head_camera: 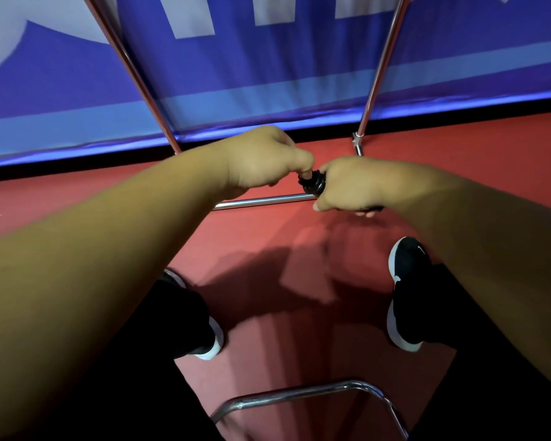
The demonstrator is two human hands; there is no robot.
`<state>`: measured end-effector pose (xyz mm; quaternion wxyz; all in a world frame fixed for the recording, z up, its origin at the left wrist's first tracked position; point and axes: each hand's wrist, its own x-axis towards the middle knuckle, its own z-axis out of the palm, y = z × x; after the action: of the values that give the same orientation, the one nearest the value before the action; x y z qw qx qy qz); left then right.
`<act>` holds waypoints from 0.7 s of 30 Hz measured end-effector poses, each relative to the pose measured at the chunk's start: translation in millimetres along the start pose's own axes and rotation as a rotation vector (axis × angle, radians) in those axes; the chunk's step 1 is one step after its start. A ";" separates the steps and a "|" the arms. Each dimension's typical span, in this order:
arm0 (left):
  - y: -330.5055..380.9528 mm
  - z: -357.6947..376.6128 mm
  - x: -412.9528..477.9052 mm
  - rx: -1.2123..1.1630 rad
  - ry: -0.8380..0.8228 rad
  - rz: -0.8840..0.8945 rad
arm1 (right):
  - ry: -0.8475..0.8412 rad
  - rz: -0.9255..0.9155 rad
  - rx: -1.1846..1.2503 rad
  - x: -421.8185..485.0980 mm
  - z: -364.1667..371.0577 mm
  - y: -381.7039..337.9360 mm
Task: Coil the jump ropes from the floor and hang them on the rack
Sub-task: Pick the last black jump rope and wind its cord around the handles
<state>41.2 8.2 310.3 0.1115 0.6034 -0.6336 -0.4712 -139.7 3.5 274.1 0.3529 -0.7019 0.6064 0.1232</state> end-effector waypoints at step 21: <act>10.8 -8.6 -3.3 -0.026 -0.037 0.138 | -0.069 -0.068 0.150 8.1 4.2 2.9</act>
<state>41.0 5.2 324.2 0.1398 0.5480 -0.6693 -0.4819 -139.5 -0.1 265.2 0.4292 -0.6889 0.5773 0.0895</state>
